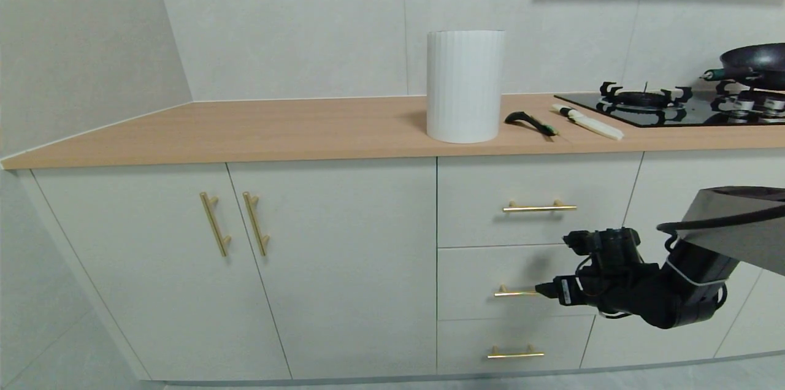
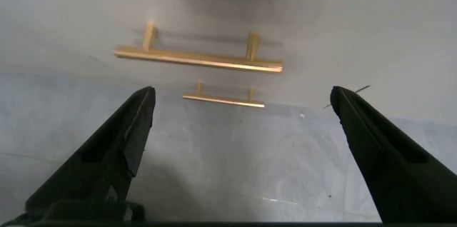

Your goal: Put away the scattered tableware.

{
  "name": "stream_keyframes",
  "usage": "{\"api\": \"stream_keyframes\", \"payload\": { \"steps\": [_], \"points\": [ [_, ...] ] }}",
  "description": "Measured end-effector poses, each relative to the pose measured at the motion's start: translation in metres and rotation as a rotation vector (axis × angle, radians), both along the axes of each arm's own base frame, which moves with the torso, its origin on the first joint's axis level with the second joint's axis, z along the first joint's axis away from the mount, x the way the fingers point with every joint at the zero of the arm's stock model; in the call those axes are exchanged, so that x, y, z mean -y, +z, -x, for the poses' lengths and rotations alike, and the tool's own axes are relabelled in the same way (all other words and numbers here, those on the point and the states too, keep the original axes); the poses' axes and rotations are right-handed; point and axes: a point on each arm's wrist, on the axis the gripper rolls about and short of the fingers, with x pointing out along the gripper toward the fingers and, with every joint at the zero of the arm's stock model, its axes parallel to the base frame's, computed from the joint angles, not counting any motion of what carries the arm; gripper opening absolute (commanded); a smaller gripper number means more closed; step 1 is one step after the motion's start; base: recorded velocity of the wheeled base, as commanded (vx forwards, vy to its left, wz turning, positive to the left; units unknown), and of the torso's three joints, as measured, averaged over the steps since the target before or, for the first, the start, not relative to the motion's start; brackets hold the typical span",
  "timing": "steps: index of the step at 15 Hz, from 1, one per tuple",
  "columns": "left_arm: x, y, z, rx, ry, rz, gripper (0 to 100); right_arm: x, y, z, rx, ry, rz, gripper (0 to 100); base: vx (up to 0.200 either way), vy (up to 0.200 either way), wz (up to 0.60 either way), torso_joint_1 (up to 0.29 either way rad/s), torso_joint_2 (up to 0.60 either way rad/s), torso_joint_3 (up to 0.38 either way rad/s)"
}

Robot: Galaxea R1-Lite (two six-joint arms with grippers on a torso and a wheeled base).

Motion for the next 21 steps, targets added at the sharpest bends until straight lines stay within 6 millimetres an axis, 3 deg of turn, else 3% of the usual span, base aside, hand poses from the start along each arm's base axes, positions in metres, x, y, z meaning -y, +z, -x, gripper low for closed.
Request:
{"api": "stream_keyframes", "payload": {
  "steps": [5, 12, 15, 21],
  "points": [
    [0.000, 0.000, 0.000, 0.000, 0.000, 0.000, 100, -0.005, -0.023, -0.014, -0.015, -0.029, 0.031, 100, 0.000, 0.000, 0.00, 0.000, 0.00, 0.000],
    [0.000, 0.000, 0.000, 0.000, 0.000, 0.000, 100, -0.007, -0.038, -0.031, -0.061, -0.084, 0.037, 100, 0.000, 0.000, 0.00, 0.000, 0.00, 0.000],
    [0.000, 0.000, 0.000, 0.000, 0.000, 0.000, 100, -0.007, -0.040, -0.036, -0.129, -0.119, 0.019, 100, 0.000, 0.000, 0.00, 0.000, 0.00, 0.000],
    [0.000, 0.000, 0.000, 0.000, 0.000, 0.000, 100, -0.008, -0.029, -0.045, -0.099, -0.159, -0.034, 100, 0.000, 0.000, 0.00, 0.000, 0.00, 0.000]
  ]
}}
